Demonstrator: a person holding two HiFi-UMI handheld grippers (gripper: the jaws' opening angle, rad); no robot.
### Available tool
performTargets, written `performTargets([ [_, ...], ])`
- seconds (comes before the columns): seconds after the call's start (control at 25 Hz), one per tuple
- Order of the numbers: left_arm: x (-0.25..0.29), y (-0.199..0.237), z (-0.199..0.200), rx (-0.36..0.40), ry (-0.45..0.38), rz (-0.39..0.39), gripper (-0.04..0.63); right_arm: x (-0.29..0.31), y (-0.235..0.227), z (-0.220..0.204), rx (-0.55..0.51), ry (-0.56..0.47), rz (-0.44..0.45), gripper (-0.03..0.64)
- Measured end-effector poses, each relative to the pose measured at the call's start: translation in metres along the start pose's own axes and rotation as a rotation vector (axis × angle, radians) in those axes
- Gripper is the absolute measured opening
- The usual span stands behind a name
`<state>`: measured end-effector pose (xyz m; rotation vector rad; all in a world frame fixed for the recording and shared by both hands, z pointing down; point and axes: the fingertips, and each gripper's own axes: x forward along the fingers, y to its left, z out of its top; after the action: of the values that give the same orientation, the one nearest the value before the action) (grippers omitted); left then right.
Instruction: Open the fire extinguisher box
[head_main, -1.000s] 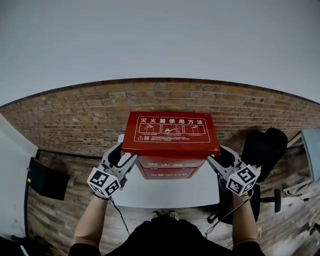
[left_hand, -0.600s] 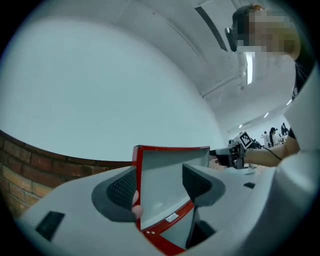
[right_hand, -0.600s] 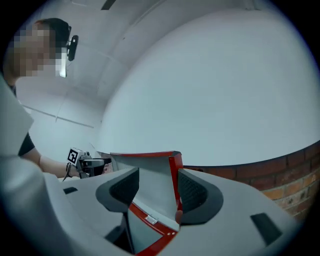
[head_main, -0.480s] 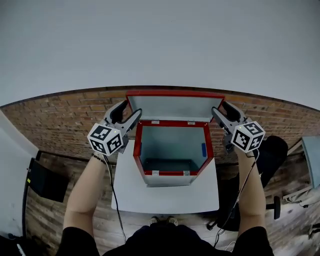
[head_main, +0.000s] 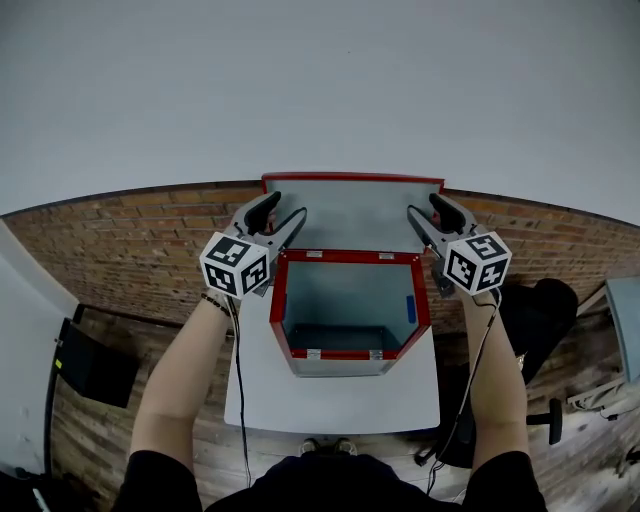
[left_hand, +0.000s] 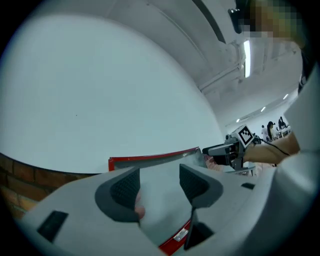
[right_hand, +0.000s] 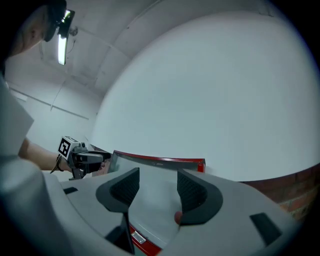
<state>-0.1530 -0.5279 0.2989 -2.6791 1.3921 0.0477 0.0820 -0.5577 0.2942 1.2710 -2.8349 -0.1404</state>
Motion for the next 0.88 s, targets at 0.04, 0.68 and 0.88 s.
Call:
performTargets([
  [0.04, 0.001, 0.000, 0.001, -0.012, -0.005, 0.003, 0.298, 0.001, 0.001, 0.001, 0.008, -0.003, 0.003, 0.250],
  [0.68, -0.050, -0.016, 0.010, -0.071, -0.087, 0.111, 0.049, -0.045, 0.036, 0.004, 0.090, -0.074, -0.069, 0.020],
  [0.88, -0.075, -0.059, 0.001, -0.064, -0.066, 0.072, 0.048, -0.072, 0.070, -0.003, 0.074, -0.037, -0.059, 0.020],
])
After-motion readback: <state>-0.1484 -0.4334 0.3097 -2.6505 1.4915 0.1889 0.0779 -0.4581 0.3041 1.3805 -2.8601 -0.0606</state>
